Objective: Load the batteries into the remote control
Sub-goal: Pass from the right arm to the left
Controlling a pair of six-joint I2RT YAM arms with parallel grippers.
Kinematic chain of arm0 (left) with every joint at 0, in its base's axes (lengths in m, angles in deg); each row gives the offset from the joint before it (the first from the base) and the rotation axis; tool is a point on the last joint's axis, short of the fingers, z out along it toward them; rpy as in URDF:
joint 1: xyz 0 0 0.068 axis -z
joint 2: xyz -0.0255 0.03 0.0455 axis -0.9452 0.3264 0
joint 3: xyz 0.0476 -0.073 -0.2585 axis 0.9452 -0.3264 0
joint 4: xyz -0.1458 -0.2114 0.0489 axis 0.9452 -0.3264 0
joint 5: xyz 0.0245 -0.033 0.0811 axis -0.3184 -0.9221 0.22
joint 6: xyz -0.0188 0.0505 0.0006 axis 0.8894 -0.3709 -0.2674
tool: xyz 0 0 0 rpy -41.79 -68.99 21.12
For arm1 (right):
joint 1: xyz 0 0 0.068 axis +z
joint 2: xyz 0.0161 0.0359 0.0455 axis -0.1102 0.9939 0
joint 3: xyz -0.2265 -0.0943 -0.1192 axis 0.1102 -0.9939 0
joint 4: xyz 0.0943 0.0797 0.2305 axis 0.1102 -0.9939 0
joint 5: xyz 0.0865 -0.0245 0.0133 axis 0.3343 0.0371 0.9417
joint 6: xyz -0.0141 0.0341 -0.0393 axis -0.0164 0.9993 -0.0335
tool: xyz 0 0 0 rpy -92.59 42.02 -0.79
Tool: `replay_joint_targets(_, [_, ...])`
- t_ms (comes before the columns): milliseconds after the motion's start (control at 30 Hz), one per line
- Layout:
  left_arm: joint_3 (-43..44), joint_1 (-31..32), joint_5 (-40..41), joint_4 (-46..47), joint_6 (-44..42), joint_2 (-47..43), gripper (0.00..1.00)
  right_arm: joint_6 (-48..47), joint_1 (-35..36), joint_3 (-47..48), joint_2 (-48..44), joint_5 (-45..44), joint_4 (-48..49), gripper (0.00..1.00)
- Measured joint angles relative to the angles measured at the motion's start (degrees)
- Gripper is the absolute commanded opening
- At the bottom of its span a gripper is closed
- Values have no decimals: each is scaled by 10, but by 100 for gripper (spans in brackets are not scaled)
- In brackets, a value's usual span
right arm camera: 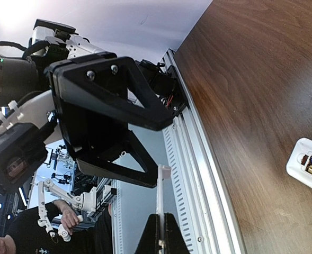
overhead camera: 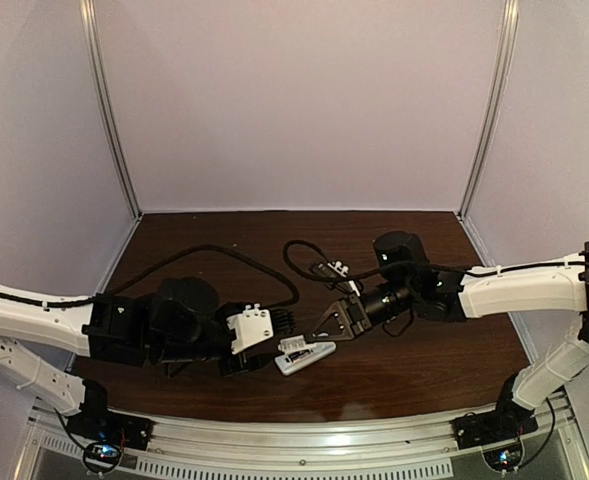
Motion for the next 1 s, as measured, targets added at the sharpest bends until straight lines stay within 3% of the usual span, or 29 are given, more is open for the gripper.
replay_joint_targets(433, [25,6,-23,1,-21,32,34,35,-3,-3,1,25,53,0])
replay_joint_targets(600, [28,6,-33,3,-21,36,17,35,-3,-4,5,28,59,0])
replay_joint_targets(633, [28,6,-34,3,-21,36,14,36,-3,-4,5,28,60,2])
replay_joint_targets(667, [28,6,-35,2,-21,36,11,36,-4,-5,5,28,60,19])
replay_joint_targets(767, [29,6,-37,3,-16,37,6,38,-7,-7,5,29,62,44])
replay_joint_targets(867, [30,6,-37,-2,4,43,4,39,-33,-11,5,27,61,50])
replay_joint_targets(1000, [50,-4,-39,-32,65,81,3,35,-102,-28,-2,4,51,47])
